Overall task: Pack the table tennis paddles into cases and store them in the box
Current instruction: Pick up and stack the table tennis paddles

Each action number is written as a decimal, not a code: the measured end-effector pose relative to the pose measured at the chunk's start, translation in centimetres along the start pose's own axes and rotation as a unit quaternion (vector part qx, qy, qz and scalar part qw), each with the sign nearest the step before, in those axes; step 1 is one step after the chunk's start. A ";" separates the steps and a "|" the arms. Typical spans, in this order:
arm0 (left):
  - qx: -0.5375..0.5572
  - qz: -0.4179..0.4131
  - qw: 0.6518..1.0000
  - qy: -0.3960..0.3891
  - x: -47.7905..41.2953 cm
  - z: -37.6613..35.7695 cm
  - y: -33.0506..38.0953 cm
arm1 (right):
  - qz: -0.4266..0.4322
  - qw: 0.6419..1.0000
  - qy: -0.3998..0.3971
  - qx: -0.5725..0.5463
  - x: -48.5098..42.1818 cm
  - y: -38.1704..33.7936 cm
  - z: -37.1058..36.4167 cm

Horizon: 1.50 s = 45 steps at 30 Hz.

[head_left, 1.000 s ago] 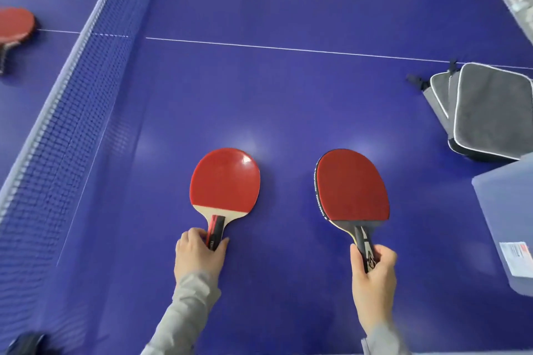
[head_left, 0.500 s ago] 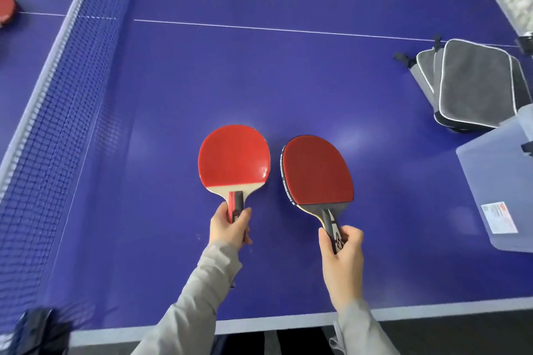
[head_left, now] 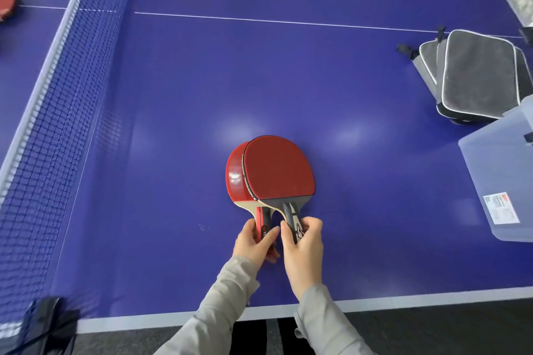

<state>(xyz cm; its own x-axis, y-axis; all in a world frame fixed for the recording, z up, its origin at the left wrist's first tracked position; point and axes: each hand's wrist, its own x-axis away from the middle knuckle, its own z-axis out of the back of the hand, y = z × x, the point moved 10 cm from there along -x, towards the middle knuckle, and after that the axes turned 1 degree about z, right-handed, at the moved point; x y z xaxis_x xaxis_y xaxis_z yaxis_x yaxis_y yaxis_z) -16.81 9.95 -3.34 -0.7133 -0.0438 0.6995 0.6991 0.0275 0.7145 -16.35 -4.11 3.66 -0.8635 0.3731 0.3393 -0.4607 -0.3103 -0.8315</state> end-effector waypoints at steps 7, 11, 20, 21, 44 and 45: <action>0.206 0.042 0.972 -0.101 0.4 -1.6 0.3 | -0.014 0.998 -0.069 -0.008 0.7 -0.3 -3.0; 0.215 0.037 0.968 -0.122 0.5 -1.7 0.3 | 0.006 0.996 -0.066 0.061 0.9 -0.5 -3.2; 0.246 0.075 0.957 -0.133 0.1 -2.2 -0.5 | 0.072 0.981 -0.050 0.173 1.1 -0.6 -3.3; 0.240 0.078 0.960 -0.124 0.0 -2.1 -0.6 | 0.075 0.980 -0.056 0.178 1.1 -0.5 -3.2; 0.130 -0.070 0.973 0.175 4.4 20.6 -2.0 | 0.133 0.792 -0.168 0.572 -2.7 5.1 0.2; 0.129 -0.072 0.972 0.185 4.9 22.6 -2.4 | 0.132 0.792 -0.169 0.572 -2.7 5.1 0.1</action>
<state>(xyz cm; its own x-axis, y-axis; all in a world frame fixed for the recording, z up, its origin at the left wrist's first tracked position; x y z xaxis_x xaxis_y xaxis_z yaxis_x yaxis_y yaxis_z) -23.17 32.28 -1.40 -0.7022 -0.4205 0.5745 0.5240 0.2409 0.8169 -16.40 -6.75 -1.40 -0.8774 -0.0325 0.4787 0.0283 -0.9995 -0.0162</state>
